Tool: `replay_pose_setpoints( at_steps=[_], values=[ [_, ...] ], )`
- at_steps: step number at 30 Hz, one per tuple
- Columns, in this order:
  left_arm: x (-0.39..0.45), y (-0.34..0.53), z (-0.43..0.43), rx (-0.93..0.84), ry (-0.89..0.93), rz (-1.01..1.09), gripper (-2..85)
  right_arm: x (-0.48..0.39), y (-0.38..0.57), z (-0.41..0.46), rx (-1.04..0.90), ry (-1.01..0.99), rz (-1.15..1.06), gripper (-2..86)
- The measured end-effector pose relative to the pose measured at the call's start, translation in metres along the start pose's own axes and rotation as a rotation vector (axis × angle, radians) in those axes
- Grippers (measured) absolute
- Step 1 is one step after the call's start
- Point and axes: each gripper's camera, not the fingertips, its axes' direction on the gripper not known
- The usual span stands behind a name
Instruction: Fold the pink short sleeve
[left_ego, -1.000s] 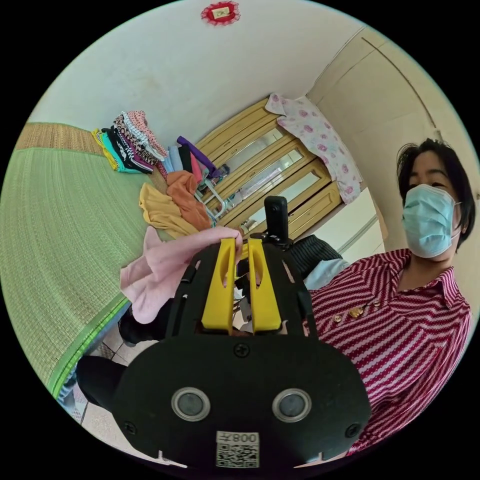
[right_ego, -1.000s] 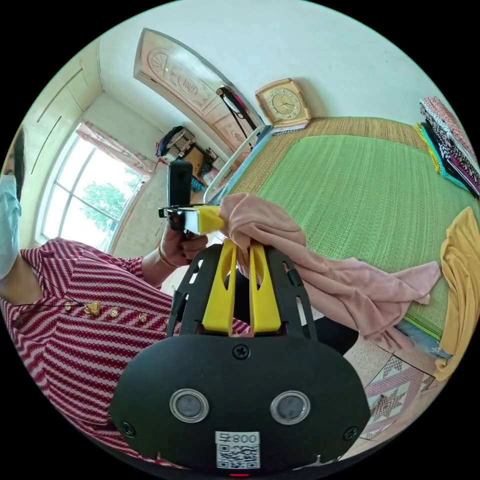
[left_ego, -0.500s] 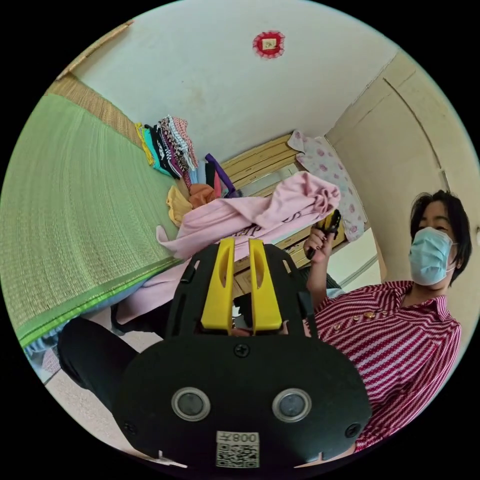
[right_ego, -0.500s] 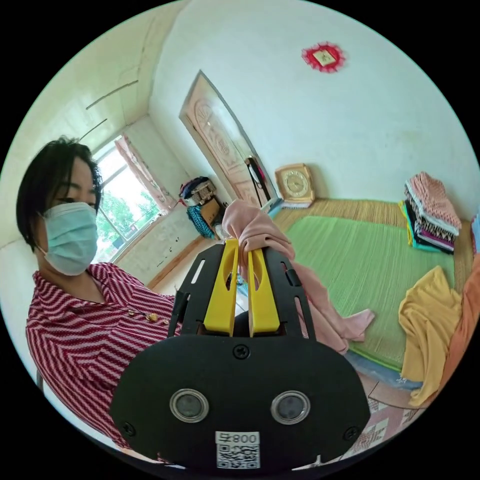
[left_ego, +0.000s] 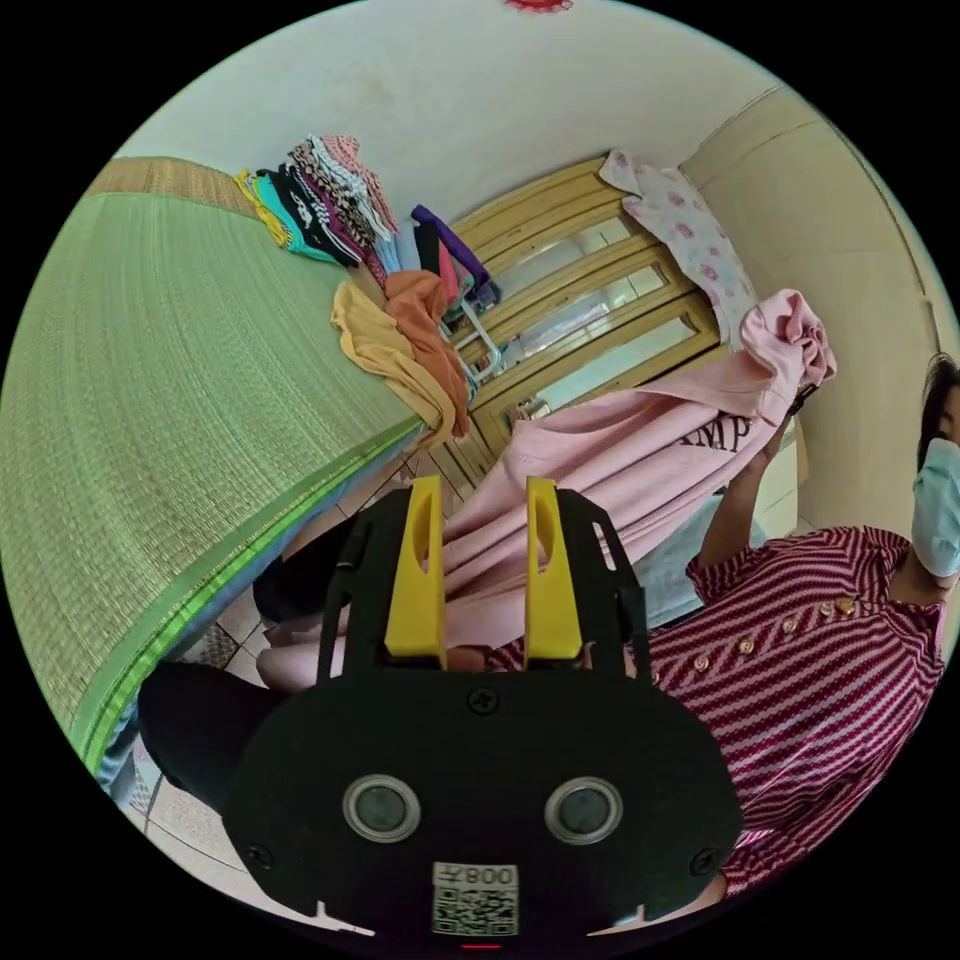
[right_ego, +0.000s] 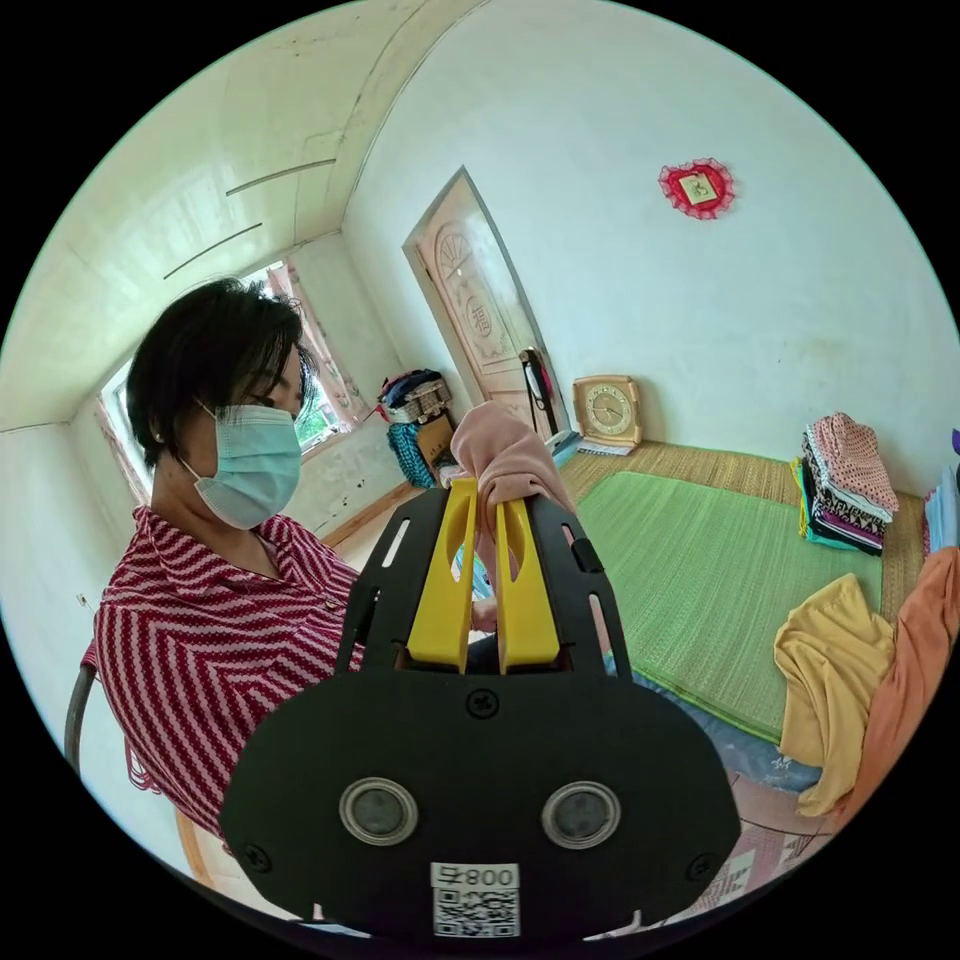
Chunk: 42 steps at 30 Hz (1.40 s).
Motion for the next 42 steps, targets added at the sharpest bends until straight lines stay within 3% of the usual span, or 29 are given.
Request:
replay_pose_setpoints(
  at_steps=[7, 11, 15, 24, 29, 42],
  values=[
    [-0.026, 0.021, 0.079, -0.168, 0.062, -0.03, 11.9, -0.01, 0.015, 0.015, -0.014, -0.013, 0.041, 0.6],
    [-0.029, 0.036, 0.111, -0.242, 0.159, -0.022, 4.1, -0.013, 0.018, 0.018, -0.008, -0.003, 0.063, 0.7],
    [-0.026, 0.055, 0.108, -0.207, 0.157, -0.027, 1.9, -0.01, 0.019, 0.02, 0.016, -0.005, 0.083, 0.7],
    [-0.004, 0.112, -0.013, 0.288, 0.031, -0.047, 0.7, 0.003, 0.002, 0.037, 0.078, -0.02, 0.095, 0.6],
    [0.053, 0.159, -0.093, 0.545, -0.102, 0.048, 0.5, 0.02, -0.015, 0.052, 0.115, -0.008, 0.119, 0.5],
    [0.27, 0.277, -0.14, 0.782, -0.407, 0.434, 0.3, 0.03, -0.104, 0.128, 0.205, -0.112, 0.027, 0.8]
  ],
)
